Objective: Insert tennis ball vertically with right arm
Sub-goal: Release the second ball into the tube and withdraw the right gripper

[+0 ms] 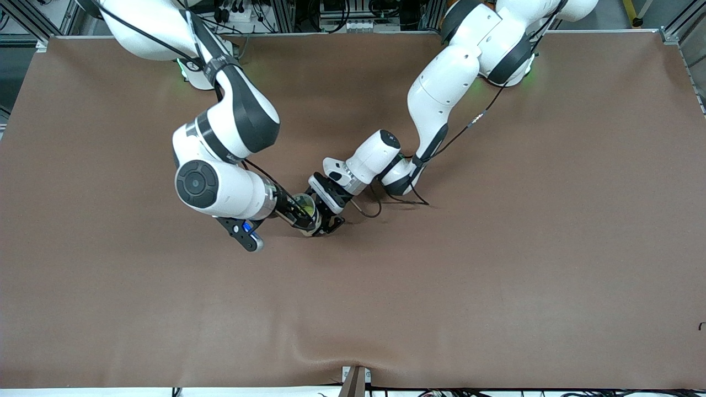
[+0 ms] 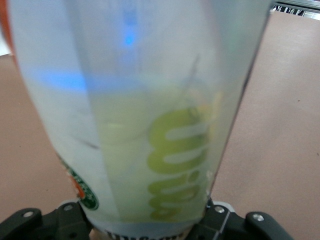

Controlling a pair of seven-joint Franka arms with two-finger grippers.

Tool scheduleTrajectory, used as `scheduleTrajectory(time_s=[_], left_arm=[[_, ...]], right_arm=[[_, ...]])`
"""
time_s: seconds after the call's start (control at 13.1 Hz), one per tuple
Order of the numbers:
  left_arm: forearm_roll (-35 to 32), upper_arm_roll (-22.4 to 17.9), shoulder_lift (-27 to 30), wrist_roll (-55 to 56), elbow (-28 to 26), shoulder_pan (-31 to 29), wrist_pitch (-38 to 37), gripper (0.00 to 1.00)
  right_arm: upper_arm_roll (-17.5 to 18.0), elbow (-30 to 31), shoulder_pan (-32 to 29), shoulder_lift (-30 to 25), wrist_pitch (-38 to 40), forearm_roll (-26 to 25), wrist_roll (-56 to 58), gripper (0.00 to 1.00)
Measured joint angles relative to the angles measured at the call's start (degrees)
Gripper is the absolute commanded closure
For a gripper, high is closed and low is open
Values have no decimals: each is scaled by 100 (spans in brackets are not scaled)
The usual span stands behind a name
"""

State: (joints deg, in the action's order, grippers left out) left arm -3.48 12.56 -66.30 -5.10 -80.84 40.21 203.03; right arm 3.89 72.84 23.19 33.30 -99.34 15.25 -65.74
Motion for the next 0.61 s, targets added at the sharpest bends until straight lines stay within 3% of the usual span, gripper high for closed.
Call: scheduleTrajectory(time_s=[0.23, 0.61], left_arm=[[0, -3, 0, 0, 6, -5, 0, 23], [0, -5, 0, 0, 9, -6, 0, 23]], right_arm=[[-47, -451, -464, -216, 733, -20, 574, 0], [-90, -554, -1503, -558, 1298, -274, 2800, 0]])
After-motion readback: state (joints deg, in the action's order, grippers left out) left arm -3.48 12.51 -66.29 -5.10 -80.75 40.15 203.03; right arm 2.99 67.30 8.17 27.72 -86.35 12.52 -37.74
